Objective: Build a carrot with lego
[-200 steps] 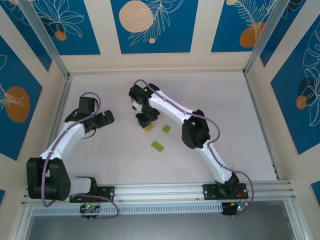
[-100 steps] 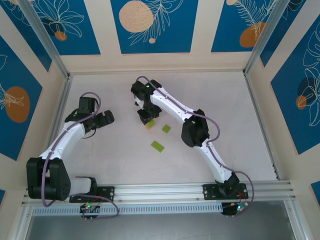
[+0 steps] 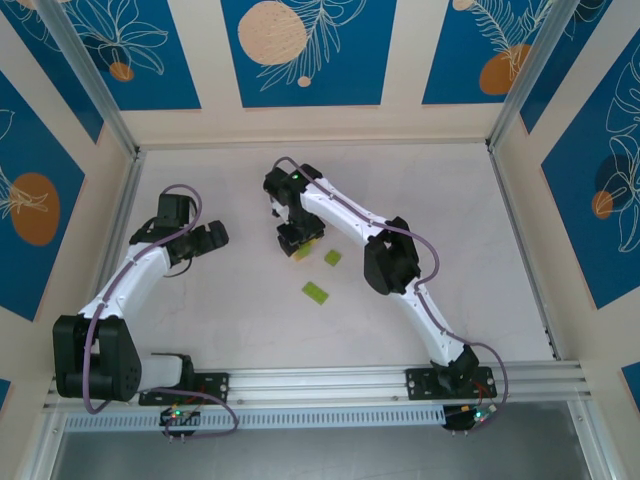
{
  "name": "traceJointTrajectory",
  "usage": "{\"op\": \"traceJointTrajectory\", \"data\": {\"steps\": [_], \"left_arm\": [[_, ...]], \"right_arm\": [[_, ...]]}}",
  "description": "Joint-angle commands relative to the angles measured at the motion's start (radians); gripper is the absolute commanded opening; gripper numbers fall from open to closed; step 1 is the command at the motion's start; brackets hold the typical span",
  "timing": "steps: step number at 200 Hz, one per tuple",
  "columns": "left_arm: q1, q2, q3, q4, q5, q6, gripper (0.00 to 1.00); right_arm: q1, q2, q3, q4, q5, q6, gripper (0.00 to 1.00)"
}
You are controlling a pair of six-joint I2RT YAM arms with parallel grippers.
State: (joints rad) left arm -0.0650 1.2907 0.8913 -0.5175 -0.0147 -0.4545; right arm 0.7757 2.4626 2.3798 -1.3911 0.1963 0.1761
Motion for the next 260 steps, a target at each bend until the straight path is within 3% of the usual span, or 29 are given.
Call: {"op": "traceJointTrajectory", "data": {"steps": [1,49,80,130,168,260], "left_arm": [[0.017,0.001,0.018,-0.016,0.015,0.005,0.98],[0.017,0.003,0.021,-0.016,0.016,0.007,0.97],[0.017,0.002,0.021,-0.019,0.017,0.007,0.97],[0.018,0.002,0.02,-0.018,0.019,0.007,0.97],[0.017,0.002,0.018,-0.019,0.017,0.007,0.97],[0.018,0.009,0.021,-0.023,0.012,0.008,0.97]], "right_arm": [[0.0,-0.068,-0.002,0.011,-0.007,0.007,0.63],[-0.003,-0.145,-0.016,0.014,-0.018,-0.01,0.74],[-0.021,-0.271,-0.136,0.047,0.01,-0.006,0.78],[-0.04,-0.504,-0.542,0.219,-0.042,-0.04,0.74],[-0.009,-0.587,-0.778,0.341,-0.102,-0.022,0.71],[0.062,-0.558,-0.919,0.434,-0.124,0.013,0.65]]}}
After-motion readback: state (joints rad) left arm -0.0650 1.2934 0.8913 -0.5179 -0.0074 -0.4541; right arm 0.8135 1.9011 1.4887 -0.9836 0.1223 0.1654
